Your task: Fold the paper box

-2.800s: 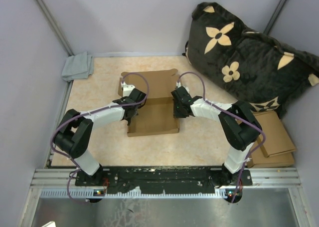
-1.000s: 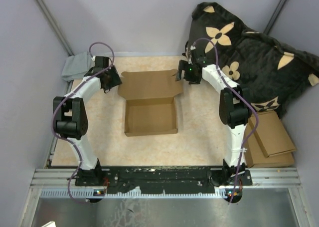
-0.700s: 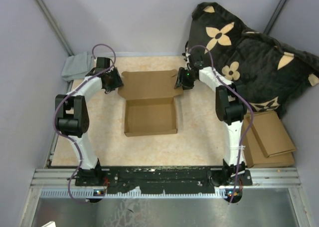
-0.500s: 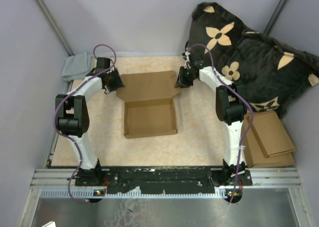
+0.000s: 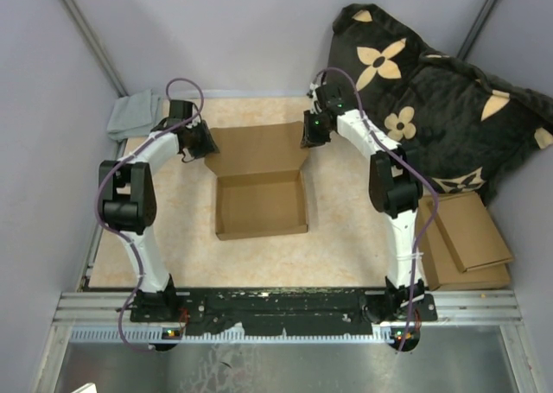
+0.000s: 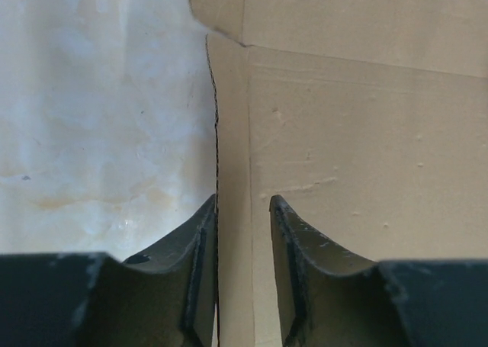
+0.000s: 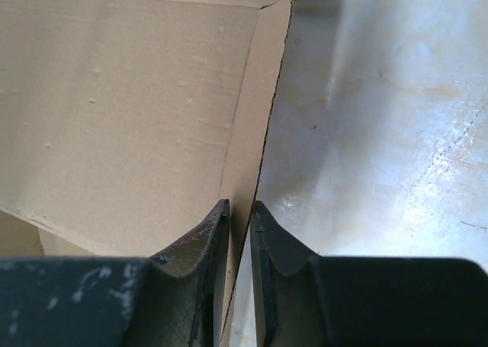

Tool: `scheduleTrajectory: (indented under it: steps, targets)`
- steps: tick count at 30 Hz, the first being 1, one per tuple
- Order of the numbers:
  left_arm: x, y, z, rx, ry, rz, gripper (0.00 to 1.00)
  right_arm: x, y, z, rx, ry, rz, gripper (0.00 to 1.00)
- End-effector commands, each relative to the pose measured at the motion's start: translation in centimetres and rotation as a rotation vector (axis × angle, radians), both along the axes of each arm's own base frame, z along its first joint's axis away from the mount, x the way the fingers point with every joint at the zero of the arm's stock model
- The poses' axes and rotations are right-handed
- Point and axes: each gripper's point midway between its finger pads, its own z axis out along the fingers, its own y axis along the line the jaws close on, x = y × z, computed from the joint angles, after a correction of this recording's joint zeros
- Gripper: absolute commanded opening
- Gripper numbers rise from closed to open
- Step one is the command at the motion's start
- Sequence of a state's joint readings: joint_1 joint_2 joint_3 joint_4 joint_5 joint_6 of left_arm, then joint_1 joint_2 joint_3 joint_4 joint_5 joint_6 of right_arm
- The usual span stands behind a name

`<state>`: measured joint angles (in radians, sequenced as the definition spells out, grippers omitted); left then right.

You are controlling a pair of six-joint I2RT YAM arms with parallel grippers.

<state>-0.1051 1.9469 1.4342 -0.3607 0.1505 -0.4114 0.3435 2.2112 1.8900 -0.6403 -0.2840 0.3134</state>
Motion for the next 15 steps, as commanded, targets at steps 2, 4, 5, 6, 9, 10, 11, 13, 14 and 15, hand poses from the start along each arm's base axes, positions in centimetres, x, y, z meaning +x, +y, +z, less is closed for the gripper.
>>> scheduleTrajectory:
  steps: [2, 4, 5, 6, 9, 10, 11, 13, 14, 15]
  targets:
    - [0.6, -0.1, -0.5, 0.015, 0.024, -0.021, 0.27, 0.6, 0.3, 5.0, -0.079, -0.124, 0.015, 0.18]
    - [0.6, -0.2, -0.5, 0.016, 0.027, -0.025, 0.1, 0.5, 0.3, 5.3, -0.082, -0.126, 0.015, 0.19]
    - [0.5, -0.2, -0.4, 0.013, 0.027, -0.027, 0.02, 0.5, 0.3, 5.4, -0.084, -0.126, 0.015, 0.2]
    - [0.5, -0.3, -0.1, 0.009, 0.02, -0.026, 0.0, 0.5, 0.2, 5.6, -0.087, -0.13, 0.015, 0.21]
    - [0.5, -0.7, 1.7, -0.014, -0.05, -0.042, 0.0, 0.4, -0.1, 6.1, -0.095, -0.142, 0.024, 0.27]
    - [0.2, -1.0, 2.2, -0.029, -0.085, -0.058, 0.0, 0.4, -0.1, 6.3, -0.092, -0.146, 0.029, 0.29]
    - [0.6, -1.4, 3.5, -0.046, -0.158, -0.08, 0.0, 0.4, -0.2, 6.5, -0.088, -0.148, 0.033, 0.31]
    - [0.3, -2.0, 5.8, -0.075, -0.274, -0.107, 0.0, 0.5, -0.6, 6.7, -0.08, -0.149, 0.034, 0.33]
    - [0.1, -2.1, 7.1, -0.086, -0.334, -0.112, 0.0, 0.5, -0.8, 6.8, -0.073, -0.151, 0.034, 0.33]
    - [-0.1, -2.1, 7.9, -0.094, -0.381, -0.115, 0.0, 0.6, -1.0, 6.9, -0.067, -0.152, 0.035, 0.34]
